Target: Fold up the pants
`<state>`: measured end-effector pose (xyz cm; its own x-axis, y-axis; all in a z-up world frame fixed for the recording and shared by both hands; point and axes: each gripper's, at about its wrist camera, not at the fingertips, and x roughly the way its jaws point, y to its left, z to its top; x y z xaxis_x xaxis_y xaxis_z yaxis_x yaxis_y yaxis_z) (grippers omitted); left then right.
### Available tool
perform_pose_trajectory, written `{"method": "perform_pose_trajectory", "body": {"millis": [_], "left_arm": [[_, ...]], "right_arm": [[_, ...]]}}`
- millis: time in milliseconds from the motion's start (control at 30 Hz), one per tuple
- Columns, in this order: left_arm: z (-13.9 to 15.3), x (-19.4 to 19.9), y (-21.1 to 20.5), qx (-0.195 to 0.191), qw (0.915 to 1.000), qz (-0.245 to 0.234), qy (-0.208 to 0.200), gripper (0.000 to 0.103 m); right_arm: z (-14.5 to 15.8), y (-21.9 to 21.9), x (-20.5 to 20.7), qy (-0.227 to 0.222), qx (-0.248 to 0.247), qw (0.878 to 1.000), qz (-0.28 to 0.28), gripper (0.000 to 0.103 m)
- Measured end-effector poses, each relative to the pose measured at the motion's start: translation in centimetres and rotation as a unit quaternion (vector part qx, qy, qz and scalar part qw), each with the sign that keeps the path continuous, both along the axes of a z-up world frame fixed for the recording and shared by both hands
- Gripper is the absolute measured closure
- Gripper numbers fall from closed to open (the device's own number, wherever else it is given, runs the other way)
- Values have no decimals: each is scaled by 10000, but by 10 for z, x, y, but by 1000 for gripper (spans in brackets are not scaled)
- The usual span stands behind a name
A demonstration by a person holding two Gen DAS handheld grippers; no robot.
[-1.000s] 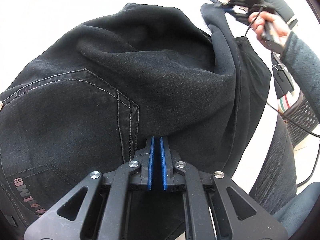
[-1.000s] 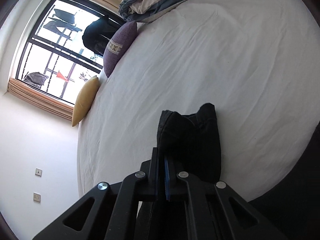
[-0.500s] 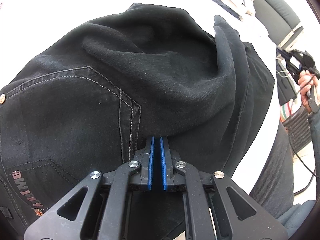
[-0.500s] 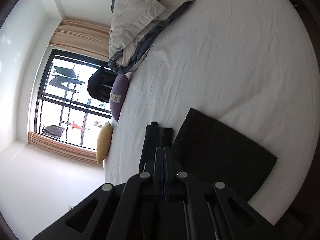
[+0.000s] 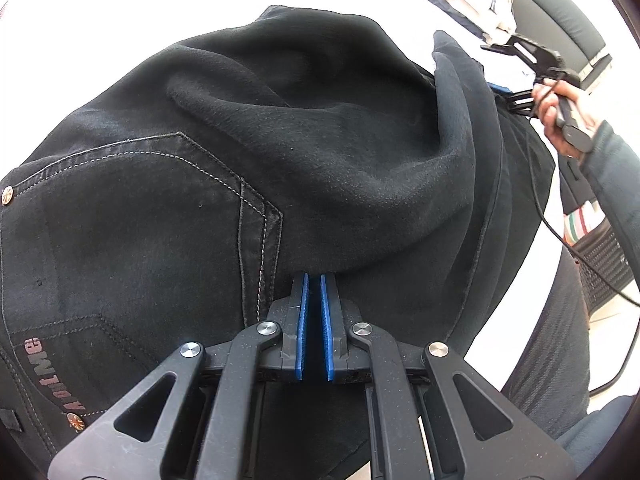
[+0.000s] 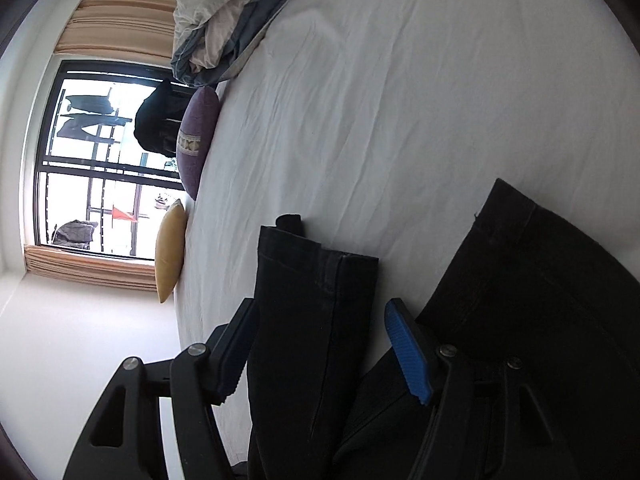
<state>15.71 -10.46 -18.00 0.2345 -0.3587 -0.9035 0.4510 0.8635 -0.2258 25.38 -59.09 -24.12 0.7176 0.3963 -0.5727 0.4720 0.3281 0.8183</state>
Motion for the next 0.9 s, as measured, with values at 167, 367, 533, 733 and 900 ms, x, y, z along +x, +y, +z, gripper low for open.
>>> {"method": "perform_pose_trajectory", "body": {"millis": [167, 367, 533, 733, 900], "left_arm": [[-1, 1, 3, -48, 10000, -4, 7, 97], [-1, 0, 6, -69, 10000, -12, -11, 97], [2, 1, 5, -43, 10000, 37, -9, 97], [3, 0, 6, -54, 10000, 62, -9, 96], [4, 0, 5, -45, 10000, 61, 5, 96]], "right_arm": [[-7, 3, 10, 25, -29, 9995, 306, 95], [33, 6, -8, -201, -862, 9958, 215, 97], [93, -2, -35, -819, -1167, 9898, 48, 98], [111, -19, -116, -1098, -1076, 9868, -507, 98], [31, -31, -188, -193, -552, 9909, -1210, 98]]}}
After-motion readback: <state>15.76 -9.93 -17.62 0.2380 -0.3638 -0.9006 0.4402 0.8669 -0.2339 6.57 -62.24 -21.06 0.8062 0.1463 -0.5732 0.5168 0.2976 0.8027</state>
